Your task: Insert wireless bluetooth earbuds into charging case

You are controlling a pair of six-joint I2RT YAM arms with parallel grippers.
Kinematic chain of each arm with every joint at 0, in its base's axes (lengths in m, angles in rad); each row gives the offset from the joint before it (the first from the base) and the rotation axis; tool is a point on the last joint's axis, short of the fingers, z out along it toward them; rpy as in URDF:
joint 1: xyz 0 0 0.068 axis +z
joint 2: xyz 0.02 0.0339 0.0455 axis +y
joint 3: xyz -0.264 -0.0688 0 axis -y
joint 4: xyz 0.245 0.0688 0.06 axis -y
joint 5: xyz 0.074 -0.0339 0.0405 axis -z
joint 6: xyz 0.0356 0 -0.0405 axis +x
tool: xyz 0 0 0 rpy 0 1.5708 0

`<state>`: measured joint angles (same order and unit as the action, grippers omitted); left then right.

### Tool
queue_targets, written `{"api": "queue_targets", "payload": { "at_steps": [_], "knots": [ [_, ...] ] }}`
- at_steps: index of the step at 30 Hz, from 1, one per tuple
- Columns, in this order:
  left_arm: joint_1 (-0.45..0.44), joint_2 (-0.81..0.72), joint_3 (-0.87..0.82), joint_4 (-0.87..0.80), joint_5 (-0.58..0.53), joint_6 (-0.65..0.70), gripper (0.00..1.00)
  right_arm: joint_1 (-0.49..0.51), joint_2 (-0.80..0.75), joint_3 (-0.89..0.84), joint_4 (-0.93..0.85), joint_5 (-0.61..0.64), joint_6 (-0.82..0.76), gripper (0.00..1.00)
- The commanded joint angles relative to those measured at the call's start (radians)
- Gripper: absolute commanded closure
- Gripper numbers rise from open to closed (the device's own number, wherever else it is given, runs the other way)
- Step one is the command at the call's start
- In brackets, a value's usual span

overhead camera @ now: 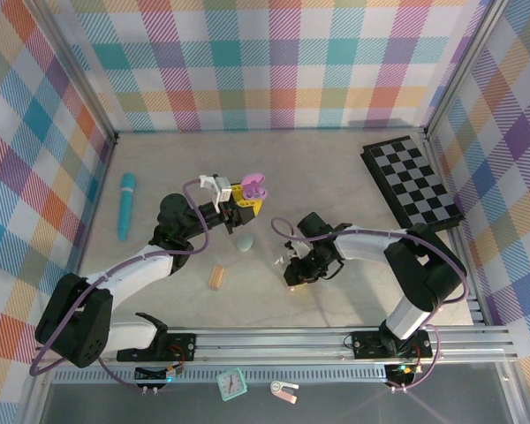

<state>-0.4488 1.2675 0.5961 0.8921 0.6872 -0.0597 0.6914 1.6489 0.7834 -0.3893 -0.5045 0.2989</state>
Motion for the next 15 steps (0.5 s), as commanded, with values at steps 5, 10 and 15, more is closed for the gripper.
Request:
{"api": "queue_targets", "payload": {
  "at_steps": [5,10,15],
  "knots": [
    [0.006,-0.011,-0.002,0.035,0.008,0.015,0.7,0.008,-0.075,-0.006,-0.048,0.066,0.023,0.79],
    [-0.009,-0.017,-0.005,0.001,-0.008,0.058,0.7,0.008,-0.141,0.018,-0.093,0.129,0.038,0.79],
    [-0.031,-0.035,-0.025,-0.059,-0.079,0.144,0.7,0.001,-0.215,0.069,-0.169,0.217,0.033,0.79]
  ]
}}
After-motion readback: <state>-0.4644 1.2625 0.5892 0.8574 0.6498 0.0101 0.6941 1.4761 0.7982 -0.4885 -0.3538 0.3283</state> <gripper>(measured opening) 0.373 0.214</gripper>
